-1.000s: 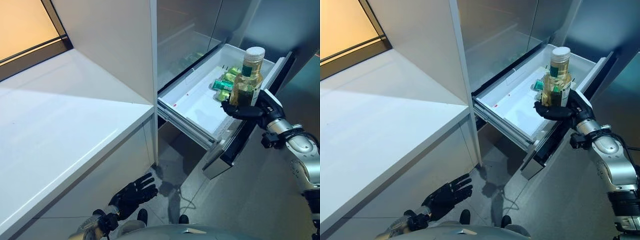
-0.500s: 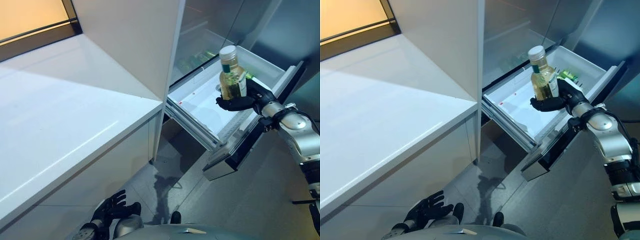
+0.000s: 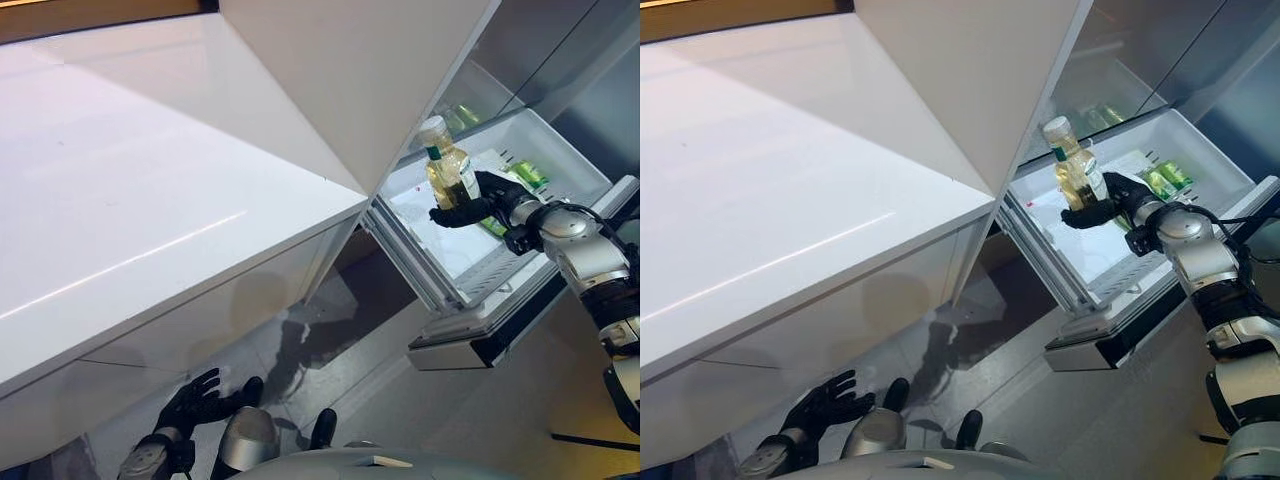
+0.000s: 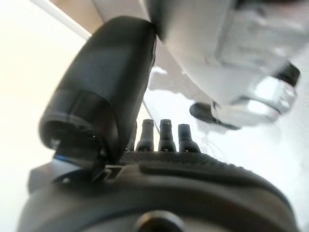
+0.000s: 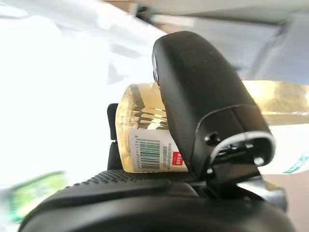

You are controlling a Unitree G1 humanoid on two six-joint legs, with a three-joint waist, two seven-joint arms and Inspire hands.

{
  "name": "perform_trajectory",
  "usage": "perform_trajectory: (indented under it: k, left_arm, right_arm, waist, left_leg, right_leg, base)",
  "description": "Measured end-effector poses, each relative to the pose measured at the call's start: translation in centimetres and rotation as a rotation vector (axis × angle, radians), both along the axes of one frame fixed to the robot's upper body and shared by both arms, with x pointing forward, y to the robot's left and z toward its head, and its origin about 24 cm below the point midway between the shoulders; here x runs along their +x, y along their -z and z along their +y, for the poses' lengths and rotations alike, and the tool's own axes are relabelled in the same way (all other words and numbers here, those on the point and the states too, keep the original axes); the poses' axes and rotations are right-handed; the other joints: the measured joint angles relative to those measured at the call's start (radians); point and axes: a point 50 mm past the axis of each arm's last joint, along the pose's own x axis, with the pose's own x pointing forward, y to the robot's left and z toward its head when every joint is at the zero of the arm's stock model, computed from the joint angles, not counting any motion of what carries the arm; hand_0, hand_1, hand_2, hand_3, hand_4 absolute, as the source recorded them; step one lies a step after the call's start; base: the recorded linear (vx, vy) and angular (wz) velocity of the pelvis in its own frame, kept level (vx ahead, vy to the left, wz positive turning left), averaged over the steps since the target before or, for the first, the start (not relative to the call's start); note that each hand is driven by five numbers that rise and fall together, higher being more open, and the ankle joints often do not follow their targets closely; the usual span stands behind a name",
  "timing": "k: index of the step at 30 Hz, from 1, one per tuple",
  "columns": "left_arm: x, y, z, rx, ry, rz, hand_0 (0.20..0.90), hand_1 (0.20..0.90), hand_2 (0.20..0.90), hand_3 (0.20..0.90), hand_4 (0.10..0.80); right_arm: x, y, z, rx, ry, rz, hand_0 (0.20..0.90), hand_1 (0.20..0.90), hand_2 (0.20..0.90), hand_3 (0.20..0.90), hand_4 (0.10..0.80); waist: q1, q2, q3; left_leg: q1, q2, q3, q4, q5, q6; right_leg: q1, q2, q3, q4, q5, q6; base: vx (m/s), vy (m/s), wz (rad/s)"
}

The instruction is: Put drinks into fridge and close the fridge

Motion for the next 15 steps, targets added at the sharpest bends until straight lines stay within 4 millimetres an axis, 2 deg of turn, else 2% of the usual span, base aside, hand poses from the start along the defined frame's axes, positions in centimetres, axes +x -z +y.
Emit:
perform_trajectory:
  k: [6,10,15]
  left_arm:
    - [-1.0,0.2,0.9,0.028,-0.017,0.049,0.9,0.9,0.9,0.9,0.8]
    - [-1.0,0.2,0.9,0.038,-0.023,0.049,0.9,0.9,0.9,0.9,0.8]
    - [0.3,0.0,0.6,0.05,-0.016,0.036,0.9,0.9,0.9,0.9,0.8]
  right_arm:
    - [-0.6,1.7,-3.0,0.013,0.193,0.134,0.3,0.3,0.3,0.2,0.1]
    - [-0.4,1.9,-3.2,0.025,0.228,0.156,0.3,0.3,0.3,0.2,0.1]
    - [0.2,1.7,-3.0,0.026,0.25,0.197,0.3,0.3,0.3,0.2,0.1]
  waist:
    - [0.041,-0.008,0.05]
    - [0.056,-0.003,0.067]
    - [0.064,-0.003,0.07]
  left_leg:
    - [-0.037,0.0,-0.02,0.014,0.002,-0.004]
    - [-0.052,0.001,-0.024,0.019,0.003,-0.005]
    - [-0.053,0.001,-0.026,0.018,0.003,-0.005]
  right_leg:
    - [-0.022,0.002,-0.019,0.0,0.001,-0.001]
    - [-0.035,0.003,-0.021,0.0,0.005,-0.007]
    - [-0.035,0.003,-0.024,0.0,0.005,-0.007]
  base:
    - [-0.033,-0.033,0.1]
    - [-0.037,-0.028,0.03]
    - [-0.014,-0.006,0.01]
